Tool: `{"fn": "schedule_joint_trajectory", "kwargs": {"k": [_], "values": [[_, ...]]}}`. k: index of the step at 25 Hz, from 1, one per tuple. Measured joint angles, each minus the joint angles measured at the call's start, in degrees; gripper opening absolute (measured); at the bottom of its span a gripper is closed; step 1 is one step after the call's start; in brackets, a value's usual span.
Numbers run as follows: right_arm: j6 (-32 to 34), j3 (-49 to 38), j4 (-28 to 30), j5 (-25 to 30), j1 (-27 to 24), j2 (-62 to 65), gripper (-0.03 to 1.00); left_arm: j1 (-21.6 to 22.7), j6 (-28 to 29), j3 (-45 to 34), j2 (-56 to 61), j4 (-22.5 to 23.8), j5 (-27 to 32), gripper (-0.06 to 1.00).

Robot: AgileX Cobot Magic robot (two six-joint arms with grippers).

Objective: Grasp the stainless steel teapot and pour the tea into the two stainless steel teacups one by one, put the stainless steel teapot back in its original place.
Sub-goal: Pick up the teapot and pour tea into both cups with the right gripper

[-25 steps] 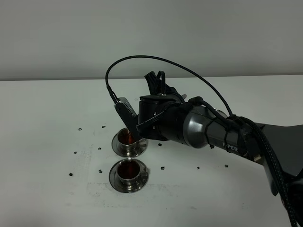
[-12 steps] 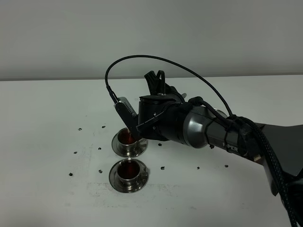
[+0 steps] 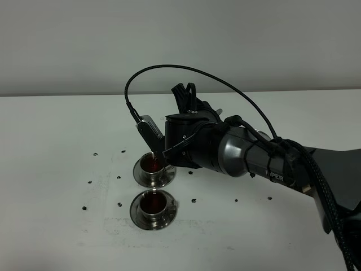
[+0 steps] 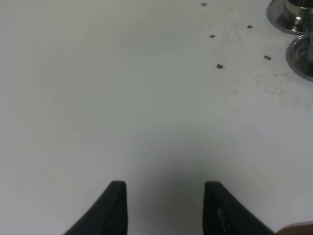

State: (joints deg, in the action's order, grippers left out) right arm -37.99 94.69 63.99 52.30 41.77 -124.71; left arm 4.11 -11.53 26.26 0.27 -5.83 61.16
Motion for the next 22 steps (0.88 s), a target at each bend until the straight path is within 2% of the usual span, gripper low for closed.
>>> {"fn": "schedule_joint_trajectory", "kwargs": {"k": [22], "values": [[0.0,0.0,0.4,0.0,0.0,0.0,0.19,0.0,0.0,0.0,0.0,0.0,0.0,0.38]]}}
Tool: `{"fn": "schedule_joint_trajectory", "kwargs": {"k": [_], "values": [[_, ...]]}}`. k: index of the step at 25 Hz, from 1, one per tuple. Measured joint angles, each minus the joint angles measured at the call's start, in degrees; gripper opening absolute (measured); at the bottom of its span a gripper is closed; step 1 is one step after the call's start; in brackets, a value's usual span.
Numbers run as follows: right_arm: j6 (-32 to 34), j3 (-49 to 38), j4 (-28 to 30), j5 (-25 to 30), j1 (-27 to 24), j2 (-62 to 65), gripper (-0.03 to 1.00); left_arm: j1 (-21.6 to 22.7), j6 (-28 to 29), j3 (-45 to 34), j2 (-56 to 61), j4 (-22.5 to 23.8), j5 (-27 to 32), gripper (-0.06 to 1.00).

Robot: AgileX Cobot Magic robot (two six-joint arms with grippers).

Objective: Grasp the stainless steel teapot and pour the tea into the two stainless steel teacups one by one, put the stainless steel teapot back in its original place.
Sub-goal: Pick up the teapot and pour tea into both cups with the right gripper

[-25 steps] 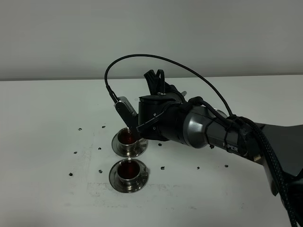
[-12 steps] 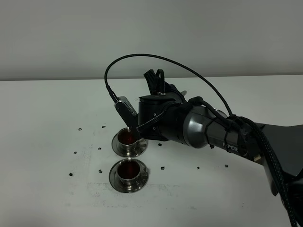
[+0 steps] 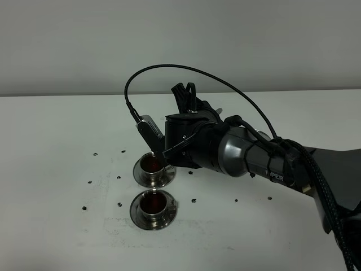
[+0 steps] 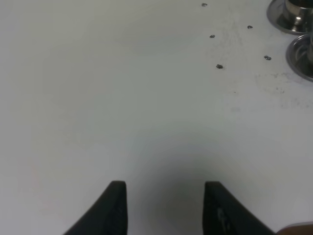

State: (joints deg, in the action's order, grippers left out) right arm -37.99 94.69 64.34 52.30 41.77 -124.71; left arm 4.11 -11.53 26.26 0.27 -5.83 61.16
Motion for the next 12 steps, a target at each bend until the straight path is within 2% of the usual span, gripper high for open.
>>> {"fn": "schedule_joint_trajectory", "kwargs": {"k": [4,12], "values": [[0.0,0.0,-0.7,0.0,0.0,0.0,0.19,0.0,0.0,0.0,0.0,0.0,0.0,0.38],[0.2,0.0,-5.8,0.0,0.0,0.0,0.19,0.0,0.1,0.0,0.0,0.0,0.0,0.38]]}}
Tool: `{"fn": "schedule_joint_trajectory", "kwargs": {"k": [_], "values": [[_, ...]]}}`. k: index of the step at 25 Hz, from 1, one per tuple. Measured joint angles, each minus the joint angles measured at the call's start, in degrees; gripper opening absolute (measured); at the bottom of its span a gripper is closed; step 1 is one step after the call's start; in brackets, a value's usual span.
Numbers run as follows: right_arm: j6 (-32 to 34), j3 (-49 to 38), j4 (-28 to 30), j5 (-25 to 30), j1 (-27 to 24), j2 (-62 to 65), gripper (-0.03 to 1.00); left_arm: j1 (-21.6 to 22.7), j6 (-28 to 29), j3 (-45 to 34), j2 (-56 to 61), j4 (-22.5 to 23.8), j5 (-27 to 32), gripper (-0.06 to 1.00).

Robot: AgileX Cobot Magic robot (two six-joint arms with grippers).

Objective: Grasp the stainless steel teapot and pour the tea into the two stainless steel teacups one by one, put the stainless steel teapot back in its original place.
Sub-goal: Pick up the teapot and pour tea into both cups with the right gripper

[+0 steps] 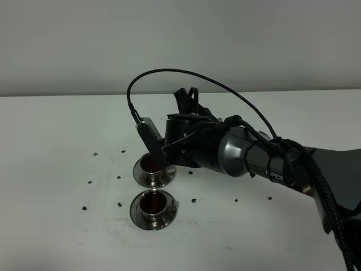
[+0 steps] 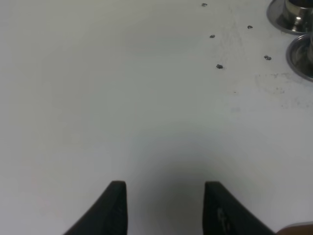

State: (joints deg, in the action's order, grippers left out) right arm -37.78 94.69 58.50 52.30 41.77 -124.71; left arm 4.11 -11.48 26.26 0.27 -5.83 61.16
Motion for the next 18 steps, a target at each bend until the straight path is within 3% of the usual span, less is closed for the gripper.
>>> {"fn": "schedule_joint_trajectory", "kwargs": {"k": [8,11,15,18], "values": [[1.0,0.1,-1.3,0.0,0.0,0.8,0.19,0.0,0.0,0.0,0.0,0.0,0.0,0.38],[1.0,0.4,-4.3,0.0,-0.2,2.5,0.19,0.0,0.0,0.0,0.0,0.0,0.0,0.38],[1.0,2.7,-14.7,0.5,-1.2,5.2,0.19,0.0,0.0,0.0,0.0,0.0,0.0,0.38],[1.1,5.9,-26.0,2.9,-3.3,6.9,0.19,0.0,0.0,0.0,0.0,0.0,0.0,0.38]]}}
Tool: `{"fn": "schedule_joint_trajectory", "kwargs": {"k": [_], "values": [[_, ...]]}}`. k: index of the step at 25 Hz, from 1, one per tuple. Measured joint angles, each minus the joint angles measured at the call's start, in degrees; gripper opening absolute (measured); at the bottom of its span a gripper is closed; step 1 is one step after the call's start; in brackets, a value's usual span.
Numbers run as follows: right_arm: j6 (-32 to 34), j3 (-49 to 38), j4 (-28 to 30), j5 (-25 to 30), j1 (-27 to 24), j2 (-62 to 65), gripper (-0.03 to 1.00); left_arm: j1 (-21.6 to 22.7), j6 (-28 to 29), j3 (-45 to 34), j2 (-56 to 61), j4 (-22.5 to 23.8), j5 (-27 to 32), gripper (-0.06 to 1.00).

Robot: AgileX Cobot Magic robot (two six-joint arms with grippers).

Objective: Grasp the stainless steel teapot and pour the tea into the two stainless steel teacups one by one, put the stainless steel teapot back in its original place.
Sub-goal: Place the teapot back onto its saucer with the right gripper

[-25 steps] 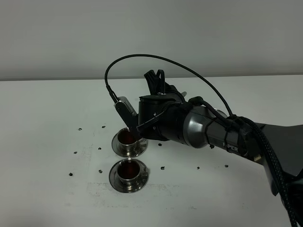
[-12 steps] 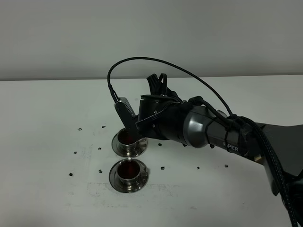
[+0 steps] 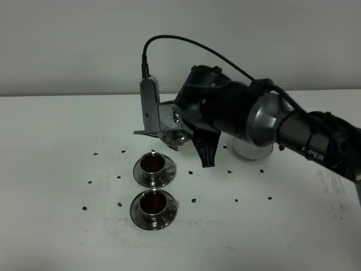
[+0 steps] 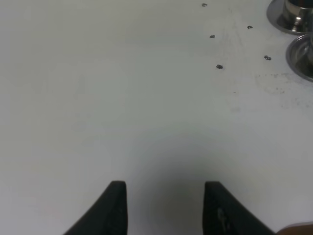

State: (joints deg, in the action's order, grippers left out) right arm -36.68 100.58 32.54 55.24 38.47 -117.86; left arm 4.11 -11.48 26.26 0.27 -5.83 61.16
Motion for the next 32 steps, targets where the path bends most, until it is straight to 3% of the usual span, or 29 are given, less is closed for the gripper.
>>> {"fn": "schedule_joint_trajectory", "kwargs": {"k": [5,9,20,32], "values": [[0.3,4.0,-17.2,5.3,-5.1,0.5,0.19,0.0,0.0,0.0,0.0,0.0,0.0,0.38],[3.6,4.2,-25.5,6.8,-9.0,0.4,0.19,0.0,0.0,0.0,0.0,0.0,0.0,0.38],[9.6,4.2,-31.4,7.1,-12.4,-5.2,0.19,0.0,-0.1,0.0,0.0,0.0,0.0,0.38],[11.0,-0.2,-33.2,-0.3,-12.3,-6.8,0.19,0.0,-0.1,0.0,0.0,0.0,0.0,0.38]]}}
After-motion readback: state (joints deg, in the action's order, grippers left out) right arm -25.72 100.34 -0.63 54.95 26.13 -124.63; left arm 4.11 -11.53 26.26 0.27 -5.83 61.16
